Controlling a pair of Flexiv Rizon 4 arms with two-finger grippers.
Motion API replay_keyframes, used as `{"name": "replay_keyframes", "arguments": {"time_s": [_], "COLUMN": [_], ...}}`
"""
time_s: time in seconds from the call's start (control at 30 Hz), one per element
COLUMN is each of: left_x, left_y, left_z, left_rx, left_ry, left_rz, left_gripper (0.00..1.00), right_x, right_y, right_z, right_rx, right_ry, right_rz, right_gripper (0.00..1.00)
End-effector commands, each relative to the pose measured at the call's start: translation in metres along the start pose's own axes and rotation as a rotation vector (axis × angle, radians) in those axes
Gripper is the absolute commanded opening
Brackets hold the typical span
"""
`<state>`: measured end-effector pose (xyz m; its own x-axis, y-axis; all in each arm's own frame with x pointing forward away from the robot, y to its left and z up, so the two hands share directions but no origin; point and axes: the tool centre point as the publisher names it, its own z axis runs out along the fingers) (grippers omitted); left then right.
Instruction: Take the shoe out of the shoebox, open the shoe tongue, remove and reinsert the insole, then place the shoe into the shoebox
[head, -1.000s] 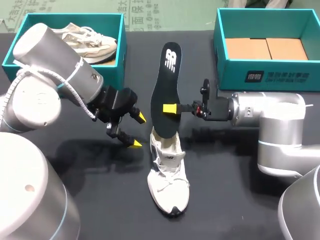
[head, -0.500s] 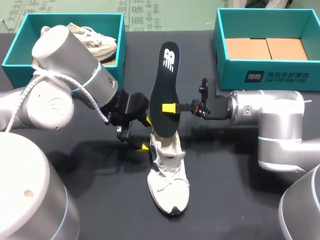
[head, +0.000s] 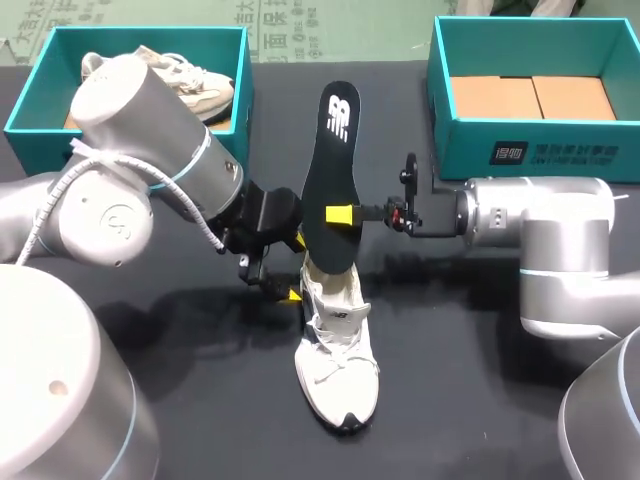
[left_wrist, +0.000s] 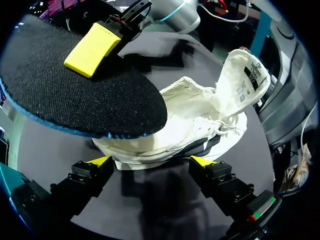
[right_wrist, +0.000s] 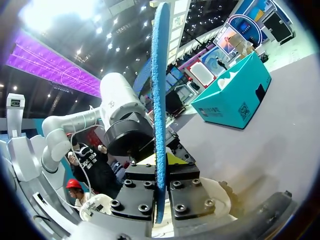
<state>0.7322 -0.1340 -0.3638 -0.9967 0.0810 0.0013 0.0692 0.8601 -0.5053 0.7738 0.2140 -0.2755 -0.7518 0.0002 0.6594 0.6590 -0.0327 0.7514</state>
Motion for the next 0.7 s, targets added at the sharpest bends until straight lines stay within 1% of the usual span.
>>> {"name": "replay_keyframes", "arguments": {"time_s": [0.03, 0.23, 0.43, 0.47, 0.7], "left_x": [0.0047, 0.0051, 0.0056, 0.0059, 0.0074], "left_y": [0.0002, 0.0009, 0.005, 0.0058, 0.0072], "left_z": [-0.0077, -0.0112, -0.0124, -0.0129, -0.017], "left_rx": [-0.002, -0.01, -0.012, -0.013, -0.022], "left_ry": [-0.01, -0.026, -0.025, -0.026, -0.029], "left_rz": [0.0, -0.009, -0.021, -0.024, -0.027], "left_gripper": [1.0, 1.0, 1.0, 1.0, 1.0], "right_x": [0.0006, 0.0017, 0.0046, 0.0046, 0.0025], "right_y": [-0.0032, -0.0053, -0.0021, -0.0019, 0.0042], "right_z": [0.0025, 0.0038, 0.0069, 0.0073, 0.0061], "right_rx": [0.003, -0.001, 0.003, 0.003, 0.005], "right_ry": [-0.008, -0.014, -0.041, -0.058, -0.068], "right_rz": [0.01, 0.004, -0.034, -0.041, -0.053], "right_gripper": [0.0, 0.0, 0.0, 0.0, 0.0]}}
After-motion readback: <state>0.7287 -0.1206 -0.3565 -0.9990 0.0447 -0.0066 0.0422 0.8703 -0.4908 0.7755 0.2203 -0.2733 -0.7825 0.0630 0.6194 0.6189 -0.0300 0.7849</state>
